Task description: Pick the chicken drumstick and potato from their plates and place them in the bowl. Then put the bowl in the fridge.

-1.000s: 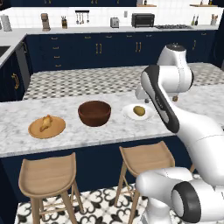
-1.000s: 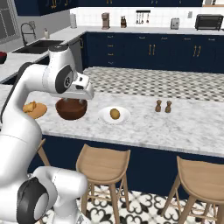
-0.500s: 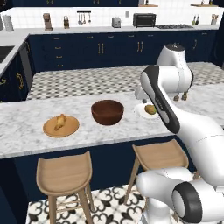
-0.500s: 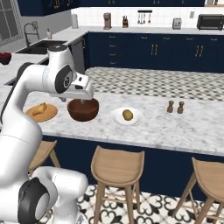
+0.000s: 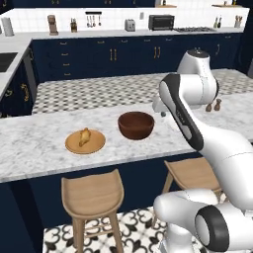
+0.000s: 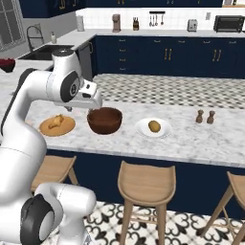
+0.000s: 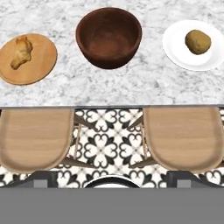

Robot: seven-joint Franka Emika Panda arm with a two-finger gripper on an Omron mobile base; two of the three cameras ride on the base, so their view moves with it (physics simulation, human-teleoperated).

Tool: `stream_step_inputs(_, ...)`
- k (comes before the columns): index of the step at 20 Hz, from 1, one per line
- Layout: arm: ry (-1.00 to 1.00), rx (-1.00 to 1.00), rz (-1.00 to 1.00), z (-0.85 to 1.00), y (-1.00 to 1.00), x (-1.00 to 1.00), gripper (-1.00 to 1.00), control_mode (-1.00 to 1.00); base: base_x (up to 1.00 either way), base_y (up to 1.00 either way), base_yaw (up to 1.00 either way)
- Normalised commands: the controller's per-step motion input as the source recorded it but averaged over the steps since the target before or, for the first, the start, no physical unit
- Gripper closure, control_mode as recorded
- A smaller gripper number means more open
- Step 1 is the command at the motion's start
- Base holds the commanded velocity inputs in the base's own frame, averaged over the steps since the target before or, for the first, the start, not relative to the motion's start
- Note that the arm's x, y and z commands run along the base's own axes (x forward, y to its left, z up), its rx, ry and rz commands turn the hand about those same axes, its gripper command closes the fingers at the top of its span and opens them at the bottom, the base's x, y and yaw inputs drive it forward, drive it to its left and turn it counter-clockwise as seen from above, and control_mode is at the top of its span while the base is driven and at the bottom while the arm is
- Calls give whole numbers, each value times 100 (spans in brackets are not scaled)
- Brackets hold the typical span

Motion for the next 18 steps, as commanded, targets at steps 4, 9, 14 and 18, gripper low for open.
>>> stream_step_inputs(4, 0, 0, 0, 0, 0, 0, -100, 100, 45, 31, -2)
stream_step_inputs(9, 0, 0, 0, 0, 0, 0, -100, 100, 84, 0, 0)
stream_step_inputs(14, 0, 0, 0, 0, 0, 0, -100, 100, 89, 0, 1)
stream_step_inputs(18, 0, 0, 0, -4, -11, 32, -100, -100, 24, 0, 0)
